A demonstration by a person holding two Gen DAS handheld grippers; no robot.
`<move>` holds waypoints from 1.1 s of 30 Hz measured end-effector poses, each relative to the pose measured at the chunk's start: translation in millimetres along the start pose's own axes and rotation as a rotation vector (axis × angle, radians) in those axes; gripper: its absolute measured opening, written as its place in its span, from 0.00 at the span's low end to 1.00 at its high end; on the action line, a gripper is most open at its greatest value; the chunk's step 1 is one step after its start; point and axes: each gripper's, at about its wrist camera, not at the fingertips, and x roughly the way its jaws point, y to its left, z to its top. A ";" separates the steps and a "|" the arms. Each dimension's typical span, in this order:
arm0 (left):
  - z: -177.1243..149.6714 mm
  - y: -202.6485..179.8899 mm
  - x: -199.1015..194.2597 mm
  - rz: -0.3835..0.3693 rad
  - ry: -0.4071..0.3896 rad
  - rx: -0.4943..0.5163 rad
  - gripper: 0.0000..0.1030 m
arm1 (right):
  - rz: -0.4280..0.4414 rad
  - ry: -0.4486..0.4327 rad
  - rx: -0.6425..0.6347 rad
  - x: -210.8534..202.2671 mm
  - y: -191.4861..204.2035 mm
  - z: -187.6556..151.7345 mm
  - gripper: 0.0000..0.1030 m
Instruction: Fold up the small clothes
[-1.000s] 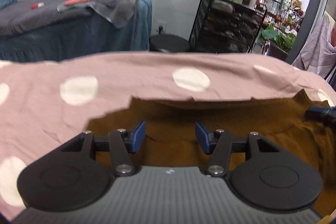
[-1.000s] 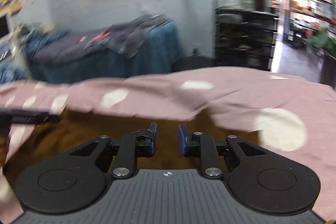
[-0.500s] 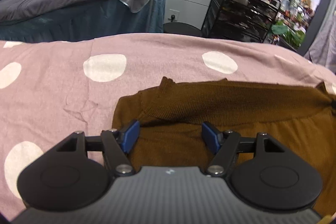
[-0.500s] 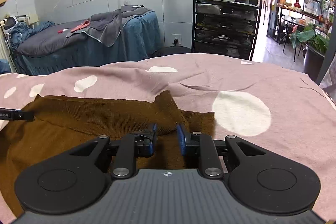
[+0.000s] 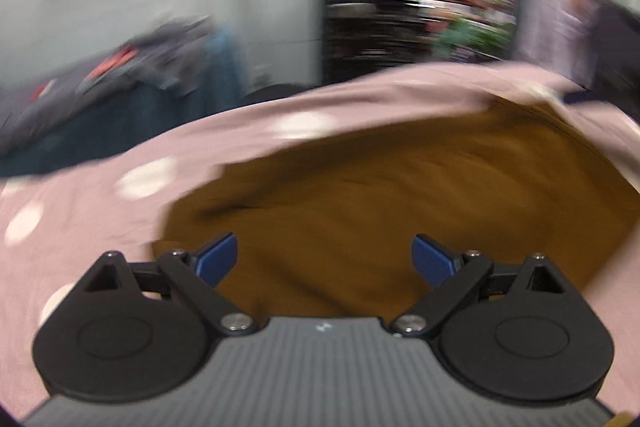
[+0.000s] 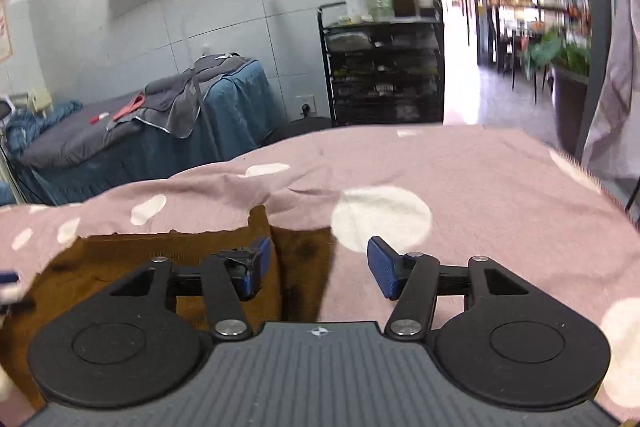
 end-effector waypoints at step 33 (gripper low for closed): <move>5.2 -281.7 35.2 -0.021 -0.058 0.605 0.43 | 0.202 0.132 0.159 2.2 -23.3 -0.4 0.99</move>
